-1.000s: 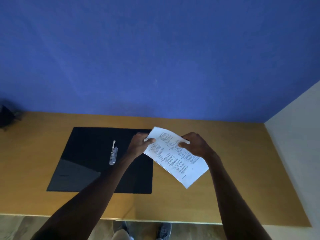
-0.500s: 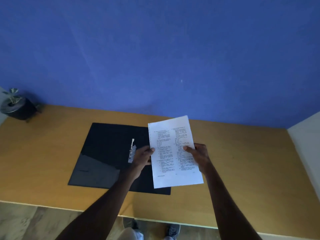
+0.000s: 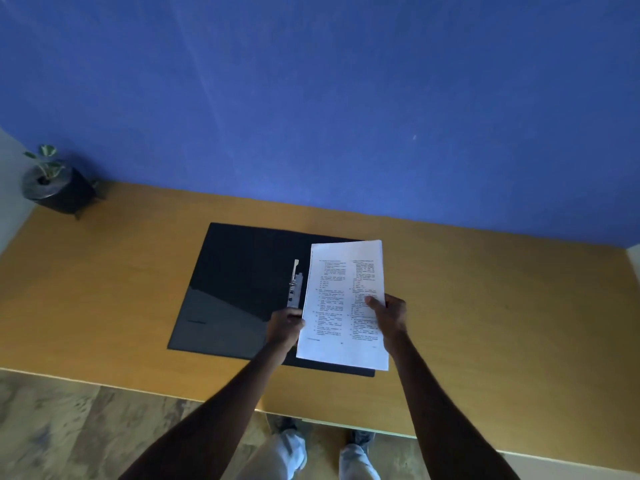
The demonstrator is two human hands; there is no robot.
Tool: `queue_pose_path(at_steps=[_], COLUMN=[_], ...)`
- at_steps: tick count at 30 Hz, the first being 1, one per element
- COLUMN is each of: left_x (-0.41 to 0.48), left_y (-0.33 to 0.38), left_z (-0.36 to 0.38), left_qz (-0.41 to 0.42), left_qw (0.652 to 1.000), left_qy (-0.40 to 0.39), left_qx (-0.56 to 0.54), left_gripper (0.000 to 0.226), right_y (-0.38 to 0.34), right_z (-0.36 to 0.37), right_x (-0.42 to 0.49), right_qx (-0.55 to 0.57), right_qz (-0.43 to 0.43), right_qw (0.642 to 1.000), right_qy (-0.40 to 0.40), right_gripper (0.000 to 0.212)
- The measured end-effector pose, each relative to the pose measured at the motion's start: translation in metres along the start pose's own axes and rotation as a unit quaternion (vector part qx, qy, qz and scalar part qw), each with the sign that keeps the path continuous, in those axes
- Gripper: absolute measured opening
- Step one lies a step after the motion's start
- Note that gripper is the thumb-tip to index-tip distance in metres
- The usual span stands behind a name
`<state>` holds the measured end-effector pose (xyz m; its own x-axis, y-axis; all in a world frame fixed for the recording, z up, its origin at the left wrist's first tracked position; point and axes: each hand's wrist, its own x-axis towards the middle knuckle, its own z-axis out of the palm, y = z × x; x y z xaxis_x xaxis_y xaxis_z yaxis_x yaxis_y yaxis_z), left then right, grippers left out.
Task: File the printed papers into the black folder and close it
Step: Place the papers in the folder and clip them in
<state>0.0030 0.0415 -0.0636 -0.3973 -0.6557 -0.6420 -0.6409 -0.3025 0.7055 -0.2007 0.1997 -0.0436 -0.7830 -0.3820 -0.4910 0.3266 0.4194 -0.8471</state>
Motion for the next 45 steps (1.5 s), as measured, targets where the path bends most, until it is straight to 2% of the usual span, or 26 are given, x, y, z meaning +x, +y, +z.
queue_pose_path(at_steps=[3,12,30,32,37,41,45], left_x=[0.003,0.009,0.005,0.002,-0.001,-0.003,-0.006], left_y=[-0.003,-0.008,-0.008,-0.003,0.001,0.003,0.003], left_z=[0.0,-0.003,-0.019,-0.017,-0.014,-0.011,-0.011], left_qz=[0.015,0.022,0.06,0.072,0.077,0.082,0.082], left_qw=[1.0,0.995,0.989,0.984,0.977,0.975,0.974], left_qy=[0.025,0.081,0.083,0.096,0.108,0.115,0.117], left_qx=[0.0,0.052,0.111,0.13,0.165,0.172,0.177], left_gripper=[0.024,0.035,0.03,0.03,0.032,0.033,0.035], right_y=[0.009,0.014,0.008,0.007,-0.004,-0.005,-0.001], right_z=[0.006,0.023,0.039,0.04,0.045,0.044,0.036], right_x=[0.006,0.017,0.015,0.014,0.011,0.014,0.013], right_qx=[-0.009,-0.014,0.004,-0.016,-0.085,-0.202,-0.272], right_qz=[0.001,0.016,0.041,0.042,0.024,0.007,-0.003], right_qw=[1.0,1.0,0.999,0.999,0.996,0.979,0.962], right_qy=[0.008,0.011,-0.003,0.001,0.011,0.015,0.026], right_gripper=[0.006,0.01,0.009,0.013,0.039,0.058,0.057])
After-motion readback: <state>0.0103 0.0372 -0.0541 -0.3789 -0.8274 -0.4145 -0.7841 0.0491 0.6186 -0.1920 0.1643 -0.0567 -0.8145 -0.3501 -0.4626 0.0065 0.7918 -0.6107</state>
